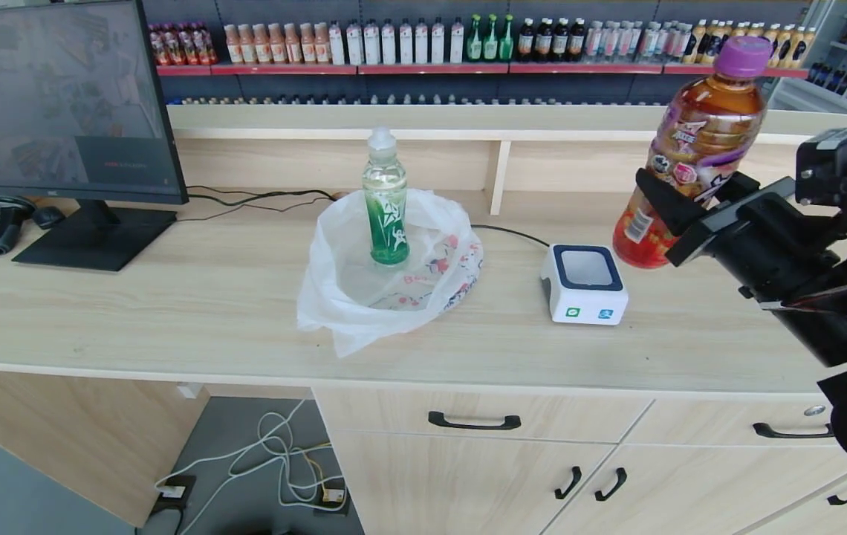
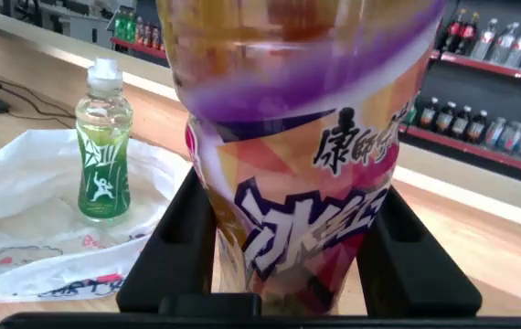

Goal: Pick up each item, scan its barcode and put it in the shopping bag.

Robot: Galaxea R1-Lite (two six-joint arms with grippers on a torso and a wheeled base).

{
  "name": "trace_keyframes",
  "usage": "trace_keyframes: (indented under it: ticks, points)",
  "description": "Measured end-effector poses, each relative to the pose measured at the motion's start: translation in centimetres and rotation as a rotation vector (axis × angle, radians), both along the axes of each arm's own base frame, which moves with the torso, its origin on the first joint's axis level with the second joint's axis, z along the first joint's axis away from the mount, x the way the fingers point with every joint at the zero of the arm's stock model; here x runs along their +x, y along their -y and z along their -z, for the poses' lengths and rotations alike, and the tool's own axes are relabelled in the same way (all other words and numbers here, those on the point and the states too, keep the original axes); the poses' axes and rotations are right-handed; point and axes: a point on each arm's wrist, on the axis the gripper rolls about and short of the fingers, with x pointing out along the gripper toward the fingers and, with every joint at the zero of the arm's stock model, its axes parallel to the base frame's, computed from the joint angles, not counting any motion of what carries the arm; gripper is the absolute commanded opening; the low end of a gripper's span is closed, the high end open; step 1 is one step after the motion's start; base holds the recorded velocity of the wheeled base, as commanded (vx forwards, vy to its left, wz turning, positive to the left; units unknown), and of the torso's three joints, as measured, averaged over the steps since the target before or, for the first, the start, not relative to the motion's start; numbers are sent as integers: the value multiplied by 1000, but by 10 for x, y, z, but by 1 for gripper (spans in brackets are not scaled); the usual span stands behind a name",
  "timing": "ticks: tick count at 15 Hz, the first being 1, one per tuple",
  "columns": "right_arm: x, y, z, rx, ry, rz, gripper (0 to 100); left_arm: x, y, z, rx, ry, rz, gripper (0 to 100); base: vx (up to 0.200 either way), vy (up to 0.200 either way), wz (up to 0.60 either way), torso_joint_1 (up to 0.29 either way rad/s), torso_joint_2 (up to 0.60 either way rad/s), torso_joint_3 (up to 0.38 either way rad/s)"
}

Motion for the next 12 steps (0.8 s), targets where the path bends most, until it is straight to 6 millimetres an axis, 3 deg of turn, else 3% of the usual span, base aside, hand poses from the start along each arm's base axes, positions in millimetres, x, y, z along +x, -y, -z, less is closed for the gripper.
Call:
trace_keyframes:
  ticks: [2, 12]
  points:
    - [-10, 4, 0, 81, -38, 22, 0, 0, 0, 0, -4, 0, 0, 100, 0, 0, 0, 0, 0, 0]
    - [-14, 1, -5, 146, -44, -16, 0, 0, 0, 0, -6, 1, 0, 100, 0, 200, 0, 2, 5, 3]
